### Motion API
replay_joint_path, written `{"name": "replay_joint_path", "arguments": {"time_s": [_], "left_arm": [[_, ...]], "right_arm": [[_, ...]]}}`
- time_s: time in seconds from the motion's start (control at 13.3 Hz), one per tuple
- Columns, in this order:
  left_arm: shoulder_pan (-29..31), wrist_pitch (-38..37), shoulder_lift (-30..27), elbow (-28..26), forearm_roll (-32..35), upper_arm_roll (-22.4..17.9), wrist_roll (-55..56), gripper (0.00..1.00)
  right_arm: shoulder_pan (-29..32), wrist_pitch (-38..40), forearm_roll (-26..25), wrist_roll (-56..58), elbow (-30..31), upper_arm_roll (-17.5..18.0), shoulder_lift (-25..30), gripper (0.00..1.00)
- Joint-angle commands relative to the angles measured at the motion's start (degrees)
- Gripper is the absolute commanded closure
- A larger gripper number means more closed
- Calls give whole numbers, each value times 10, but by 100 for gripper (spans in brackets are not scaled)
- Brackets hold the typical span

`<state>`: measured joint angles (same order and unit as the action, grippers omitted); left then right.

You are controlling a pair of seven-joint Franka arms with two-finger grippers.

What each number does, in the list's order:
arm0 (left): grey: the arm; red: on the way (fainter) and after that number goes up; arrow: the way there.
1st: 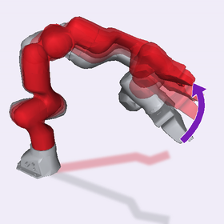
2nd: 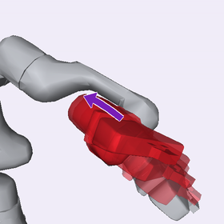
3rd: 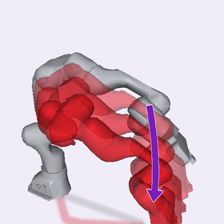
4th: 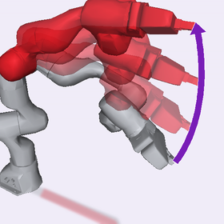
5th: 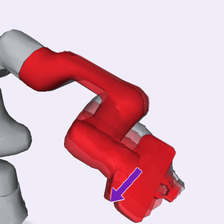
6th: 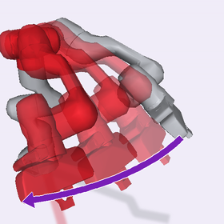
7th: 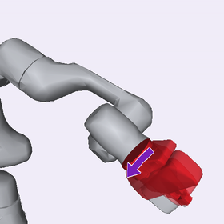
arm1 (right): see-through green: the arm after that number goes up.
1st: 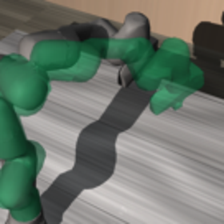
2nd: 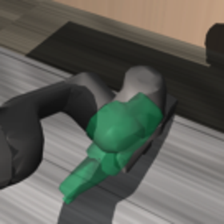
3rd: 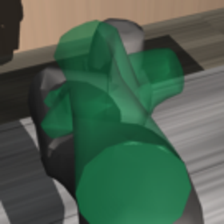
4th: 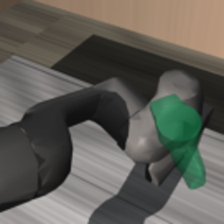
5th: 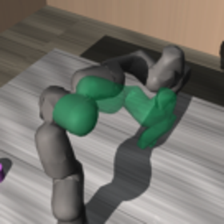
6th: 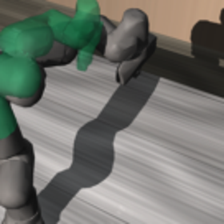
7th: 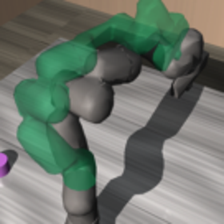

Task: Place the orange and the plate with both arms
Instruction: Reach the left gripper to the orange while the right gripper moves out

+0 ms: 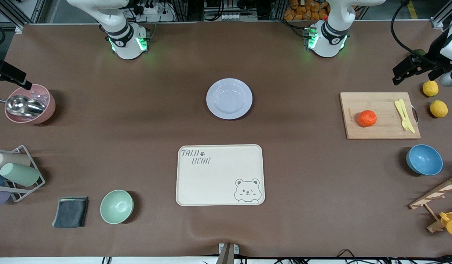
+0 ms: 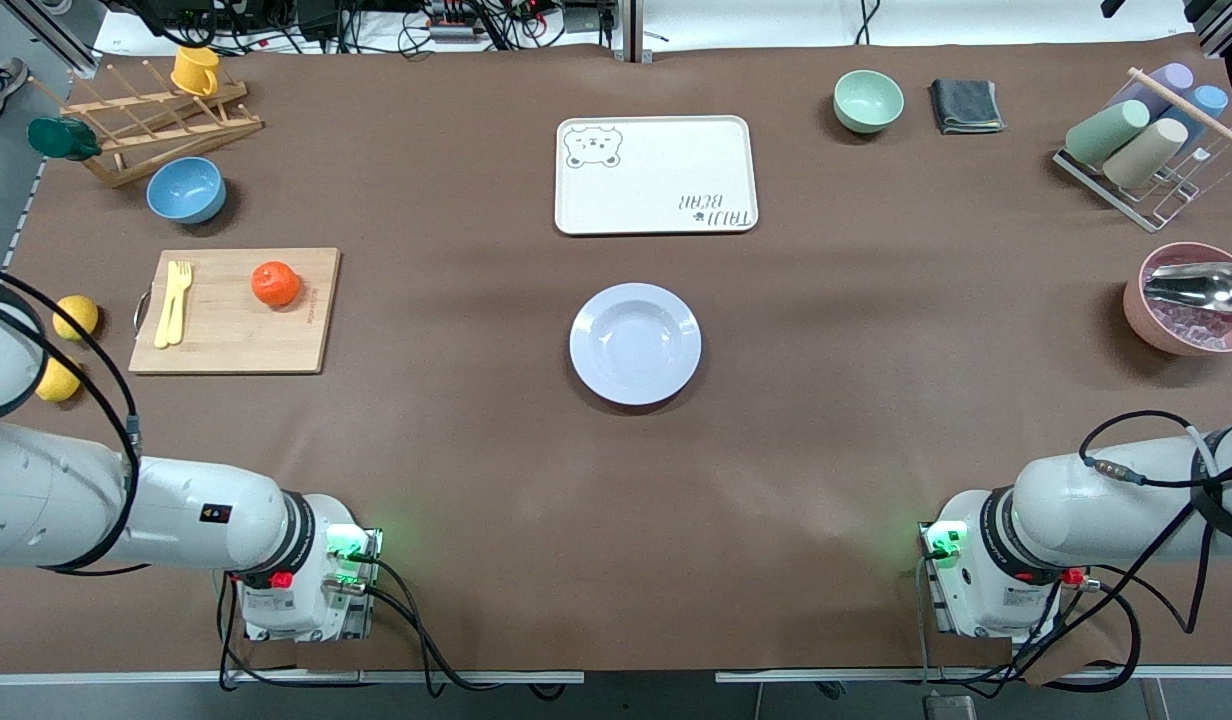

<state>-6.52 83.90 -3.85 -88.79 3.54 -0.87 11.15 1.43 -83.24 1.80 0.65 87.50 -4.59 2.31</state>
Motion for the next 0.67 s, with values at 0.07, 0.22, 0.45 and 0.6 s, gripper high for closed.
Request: {"name": "replay_joint_path", "arguments": {"time_s": [0.07,0.22,0.45,0.6], "left_arm": [[-1,-17,22,25,5,-1,-6,0],[3,-16,44,29,7,-3,-9,0],[10,3,46,-15,5,-3,-10,0],[23,31,43,-69,9,-3,-24,0]], "right_arm": [[-5,4,-4,2,-8,-2,-4,0],[-5,2,-3,1,-8,-2,-4,0],[-6,-9,-4,3,-8,-2,-13,0],[-16,-19,-6,3,-8,-2,-27,0]]}}
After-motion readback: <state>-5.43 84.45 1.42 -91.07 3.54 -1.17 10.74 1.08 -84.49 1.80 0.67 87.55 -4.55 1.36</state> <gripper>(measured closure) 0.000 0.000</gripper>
